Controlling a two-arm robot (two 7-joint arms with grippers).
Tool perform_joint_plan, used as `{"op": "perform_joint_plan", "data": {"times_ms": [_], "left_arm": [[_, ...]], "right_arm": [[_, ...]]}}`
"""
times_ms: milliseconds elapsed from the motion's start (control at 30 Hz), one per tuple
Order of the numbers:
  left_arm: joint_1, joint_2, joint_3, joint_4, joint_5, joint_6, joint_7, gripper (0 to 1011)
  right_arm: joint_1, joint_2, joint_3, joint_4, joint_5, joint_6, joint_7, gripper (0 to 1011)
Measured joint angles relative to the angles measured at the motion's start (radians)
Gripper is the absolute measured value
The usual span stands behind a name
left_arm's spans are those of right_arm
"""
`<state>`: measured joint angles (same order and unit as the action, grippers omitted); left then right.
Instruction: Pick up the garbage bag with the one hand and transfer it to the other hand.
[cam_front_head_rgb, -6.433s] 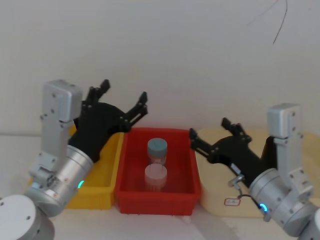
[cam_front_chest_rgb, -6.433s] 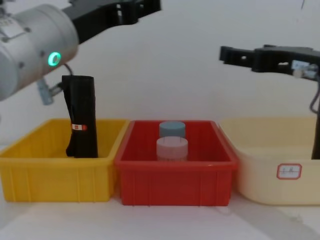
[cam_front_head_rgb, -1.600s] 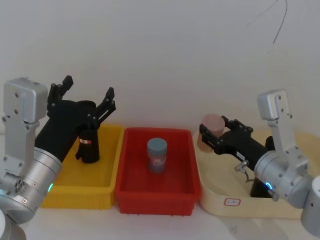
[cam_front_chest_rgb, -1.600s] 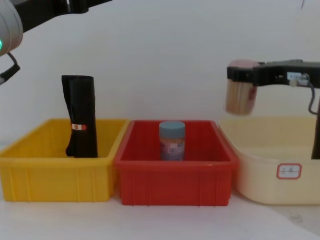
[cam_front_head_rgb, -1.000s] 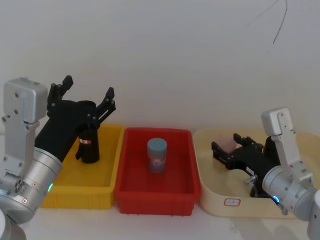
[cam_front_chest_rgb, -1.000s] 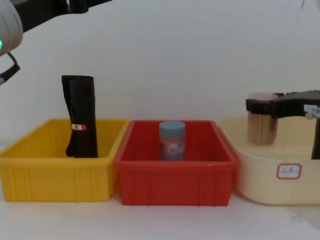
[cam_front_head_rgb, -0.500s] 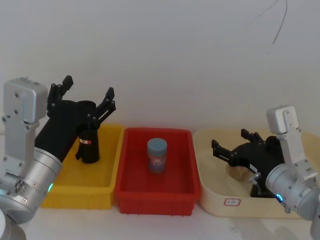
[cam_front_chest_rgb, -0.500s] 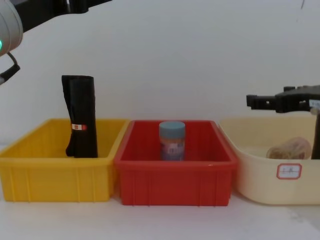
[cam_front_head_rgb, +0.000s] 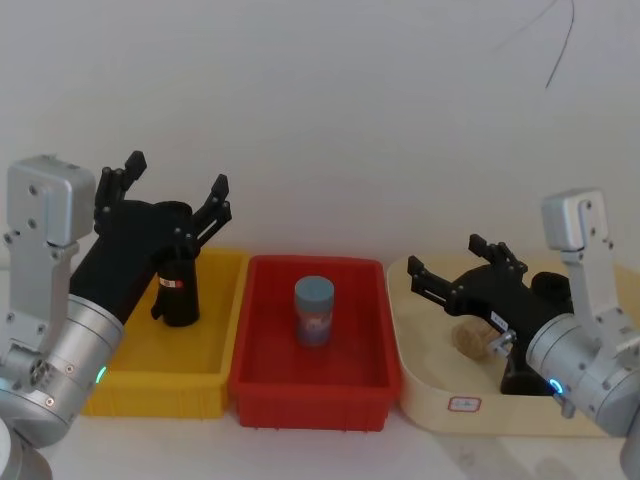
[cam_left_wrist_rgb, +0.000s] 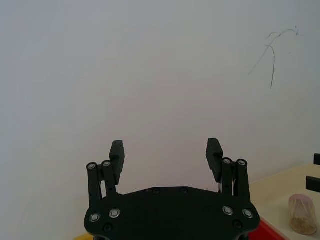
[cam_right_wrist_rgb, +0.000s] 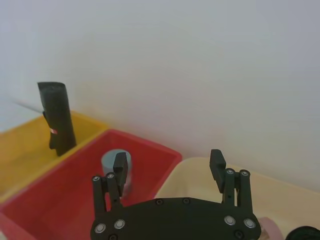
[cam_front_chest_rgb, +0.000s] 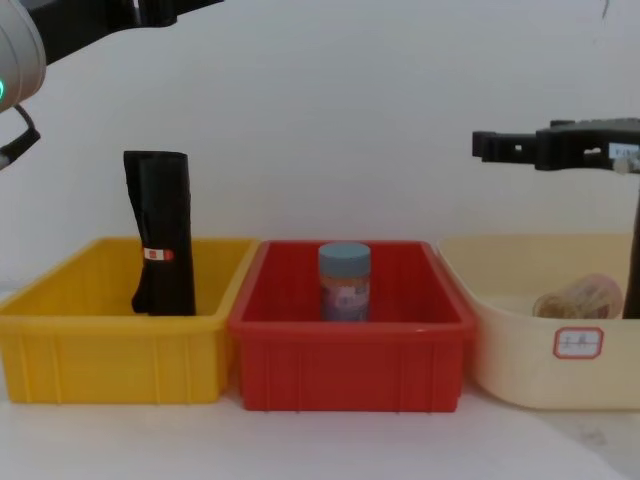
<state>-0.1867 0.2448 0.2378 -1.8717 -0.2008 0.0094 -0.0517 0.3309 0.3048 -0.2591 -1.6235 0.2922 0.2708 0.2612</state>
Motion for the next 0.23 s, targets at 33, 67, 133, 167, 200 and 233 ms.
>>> {"op": "perform_joint_plan", "data": {"times_ms": [33, 67, 133, 167, 200, 233], "left_arm": [[0.0, 0.0, 0.0, 0.0, 0.0, 0.0, 0.0, 1001], [0.0, 0.0, 0.0, 0.0, 0.0, 0.0, 0.0, 1001], [0.0, 0.0, 0.0, 0.0, 0.0, 0.0, 0.0, 1001], [0.0, 0.0, 0.0, 0.0, 0.0, 0.0, 0.0, 1001], [0.0, 0.0, 0.0, 0.0, 0.0, 0.0, 0.0, 1001], [0.0, 0.0, 0.0, 0.0, 0.0, 0.0, 0.0, 1001]], "right_arm": [[-0.001, 0.0, 0.0, -0.005, 0.001, 0.001, 0.0, 1001], [-0.004, -0.001, 0.001, -0.013, 0.004, 0.003, 0.001, 1001], [-0.006, -0.002, 0.001, -0.02, 0.006, 0.004, 0.001, 1001], [-0.007, -0.002, 0.001, -0.023, 0.007, 0.005, 0.001, 1001], [-0.009, -0.002, 0.001, -0.029, 0.009, 0.006, 0.002, 1001], [-0.01, -0.002, 0.001, -0.032, 0.009, 0.007, 0.002, 1000]]}}
